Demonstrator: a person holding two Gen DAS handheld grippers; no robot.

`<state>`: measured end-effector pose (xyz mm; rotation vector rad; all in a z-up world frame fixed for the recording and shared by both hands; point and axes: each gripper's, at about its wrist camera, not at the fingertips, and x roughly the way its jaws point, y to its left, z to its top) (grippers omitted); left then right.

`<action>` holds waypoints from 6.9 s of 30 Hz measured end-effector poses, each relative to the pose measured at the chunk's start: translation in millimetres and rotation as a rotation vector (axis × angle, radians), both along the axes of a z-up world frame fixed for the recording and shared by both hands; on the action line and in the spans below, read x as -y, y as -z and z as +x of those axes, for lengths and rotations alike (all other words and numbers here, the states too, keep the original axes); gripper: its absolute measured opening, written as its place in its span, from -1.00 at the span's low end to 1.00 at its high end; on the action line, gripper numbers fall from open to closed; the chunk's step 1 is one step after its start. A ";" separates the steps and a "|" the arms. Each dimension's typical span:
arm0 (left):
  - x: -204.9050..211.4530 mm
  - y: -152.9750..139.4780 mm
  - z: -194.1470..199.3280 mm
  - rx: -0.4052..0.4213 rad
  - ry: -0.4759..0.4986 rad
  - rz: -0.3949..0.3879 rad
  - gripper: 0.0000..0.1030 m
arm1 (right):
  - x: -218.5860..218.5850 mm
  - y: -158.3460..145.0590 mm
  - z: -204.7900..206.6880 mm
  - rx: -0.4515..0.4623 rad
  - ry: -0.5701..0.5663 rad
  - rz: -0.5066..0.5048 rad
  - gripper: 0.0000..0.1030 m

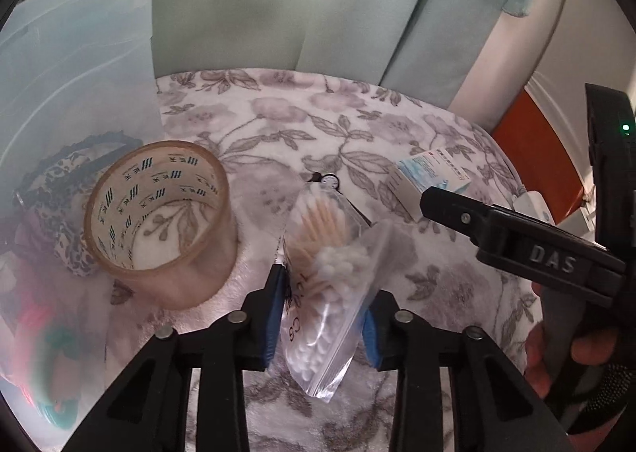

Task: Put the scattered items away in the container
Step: 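Grasp the bag of white beads with the left gripper while the right grasps the medicine box, then lift the bead bag and medicine box and carry both over the clear box, then open the left gripper to drop the bead bag while the right drops the medicine box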

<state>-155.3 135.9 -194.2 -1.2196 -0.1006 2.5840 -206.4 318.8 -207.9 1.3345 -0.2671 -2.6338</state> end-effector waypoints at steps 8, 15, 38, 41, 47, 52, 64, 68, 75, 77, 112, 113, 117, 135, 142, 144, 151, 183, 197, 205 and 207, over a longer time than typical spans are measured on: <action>8.4 4.7 -2.6 -0.055 0.030 0.039 -0.47 | 8.7 13.7 -27.5 -0.001 -0.017 0.067 0.85; 10.6 4.0 -1.7 -0.073 0.054 0.053 -0.48 | 9.4 12.9 -32.7 -0.012 -0.009 0.082 0.62; 19.5 -49.3 23.4 0.070 -0.063 0.045 -0.51 | -1.8 -62.1 59.9 -0.062 0.064 0.010 0.60; 20.9 -67.5 37.3 0.040 -0.064 0.057 -0.51 | -1.7 -78.6 74.4 -0.077 0.087 -0.009 0.60; 23.3 -104.6 62.6 -0.027 -0.058 0.069 -0.51 | 5.0 -117.1 112.8 -0.126 0.146 -0.069 0.60; 29.0 -130.3 81.6 -0.071 -0.056 0.076 -0.51 | 13.1 -140.9 135.4 -0.162 0.150 -0.085 0.60; 45.6 -178.3 117.4 -0.175 -0.068 0.085 -0.51 | 27.7 -195.8 176.1 -0.280 0.129 -0.104 0.60; 52.2 -192.4 127.7 -0.211 -0.080 0.088 -0.51 | 35.8 -212.4 188.0 -0.324 0.116 -0.107 0.60; 62.3 -213.9 143.6 -0.268 -0.094 0.104 -0.51 | 48.0 -236.8 204.2 -0.387 0.095 -0.109 0.60; 66.3 -219.9 147.9 -0.283 -0.097 0.108 -0.51 | 52.5 -243.3 208.8 -0.403 0.087 -0.108 0.60; 145.2 -232.8 153.2 -0.334 -0.232 0.171 -0.51 | 136.2 -271.1 217.6 -0.451 -0.048 -0.050 0.60; 147.2 -232.3 153.4 -0.331 -0.238 0.173 -0.51 | 139.3 -270.3 218.2 -0.449 -0.052 -0.048 0.60; 157.8 -228.8 150.5 -0.321 -0.263 0.180 -0.51 | 151.4 -267.5 216.9 -0.439 -0.071 -0.038 0.60; 221.0 -199.0 128.5 -0.251 -0.388 0.209 -0.51 | 196.7 -240.9 191.0 -0.368 -0.159 -0.005 0.60; 240.0 -182.1 119.3 -0.211 -0.419 0.213 -0.51 | 214.2 -223.1 178.2 -0.319 -0.184 -0.001 0.60; 243.8 -178.1 116.4 -0.203 -0.427 0.211 -0.51 | 218.1 -217.8 171.7 -0.308 -0.191 -0.002 0.60; 253.7 -162.9 101.2 -0.164 -0.446 0.204 -0.51 | 230.6 -185.1 136.6 -0.265 -0.219 -0.005 0.60; 264.4 -134.1 72.2 -0.090 -0.442 0.201 -0.49 | 264.0 -144.9 102.0 -0.111 -0.294 -0.014 0.62; 265.8 -155.7 87.2 -0.133 -0.450 0.233 0.40 | 263.2 -155.3 111.8 -0.118 -0.294 0.011 0.67; 265.4 -171.4 97.8 -0.158 -0.462 0.220 0.54 | 261.4 -168.5 121.9 -0.153 -0.292 0.020 0.77; 264.5 -175.8 100.6 -0.166 -0.468 0.212 0.61 | 259.1 -171.3 124.2 -0.159 -0.286 0.017 0.77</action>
